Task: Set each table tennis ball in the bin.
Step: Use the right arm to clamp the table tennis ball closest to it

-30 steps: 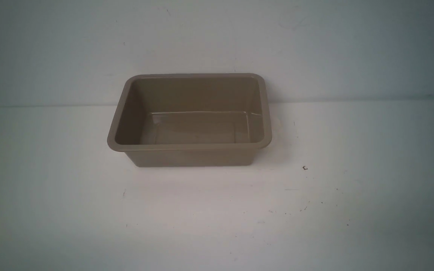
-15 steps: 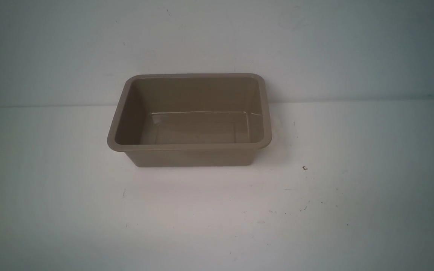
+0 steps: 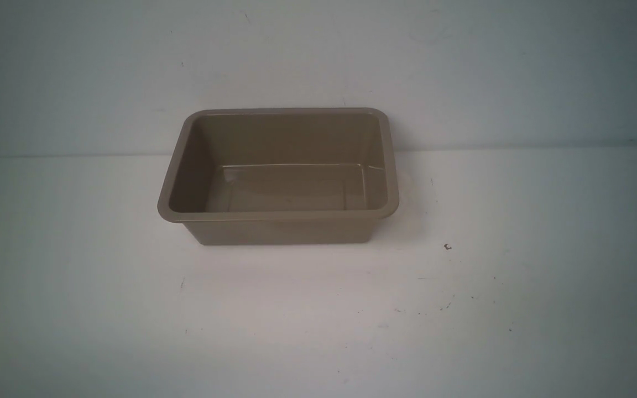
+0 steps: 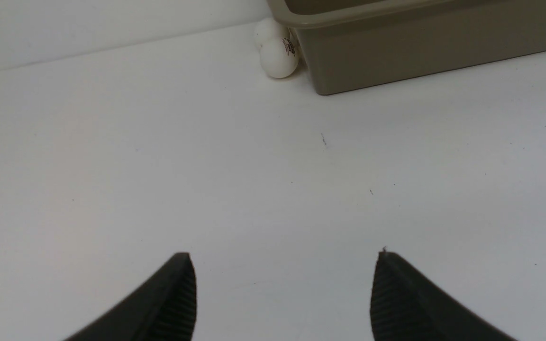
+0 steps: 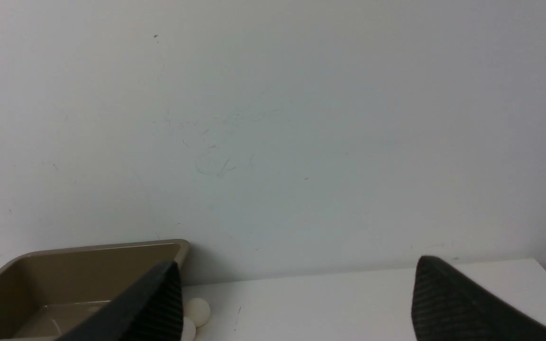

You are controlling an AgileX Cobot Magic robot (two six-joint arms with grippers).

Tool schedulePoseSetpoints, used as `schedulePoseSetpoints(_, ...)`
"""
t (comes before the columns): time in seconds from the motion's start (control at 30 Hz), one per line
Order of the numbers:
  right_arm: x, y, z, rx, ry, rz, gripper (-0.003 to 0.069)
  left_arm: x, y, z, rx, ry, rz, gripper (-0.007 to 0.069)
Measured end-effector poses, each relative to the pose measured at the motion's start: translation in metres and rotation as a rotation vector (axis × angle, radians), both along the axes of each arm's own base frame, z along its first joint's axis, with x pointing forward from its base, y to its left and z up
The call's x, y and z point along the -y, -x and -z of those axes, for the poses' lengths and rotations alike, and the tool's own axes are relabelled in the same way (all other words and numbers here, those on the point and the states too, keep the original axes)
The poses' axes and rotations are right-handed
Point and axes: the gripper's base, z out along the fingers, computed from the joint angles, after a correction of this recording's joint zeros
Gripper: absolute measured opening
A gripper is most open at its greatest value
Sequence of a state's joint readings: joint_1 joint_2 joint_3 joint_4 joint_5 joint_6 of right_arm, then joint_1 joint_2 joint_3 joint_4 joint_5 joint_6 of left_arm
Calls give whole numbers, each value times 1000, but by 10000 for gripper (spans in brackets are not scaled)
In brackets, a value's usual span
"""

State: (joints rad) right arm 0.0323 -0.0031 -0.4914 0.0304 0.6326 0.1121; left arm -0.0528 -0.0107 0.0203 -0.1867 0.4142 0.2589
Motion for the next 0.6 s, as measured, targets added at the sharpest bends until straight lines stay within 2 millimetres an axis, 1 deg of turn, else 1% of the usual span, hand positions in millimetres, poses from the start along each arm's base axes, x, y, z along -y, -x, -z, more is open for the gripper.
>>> schedulePoseSetpoints(0.47,0,0,0,0,-3,-1,588,0,0,0,1,2,0,447)
schedulePoseSetpoints(0.53,0,0,0,0,-3,-1,588,0,0,0,2,10,0,447)
schedulePoseSetpoints(0.6,0,0,0,0,-3,-1,588,2,-1,-1,15,59,0,447)
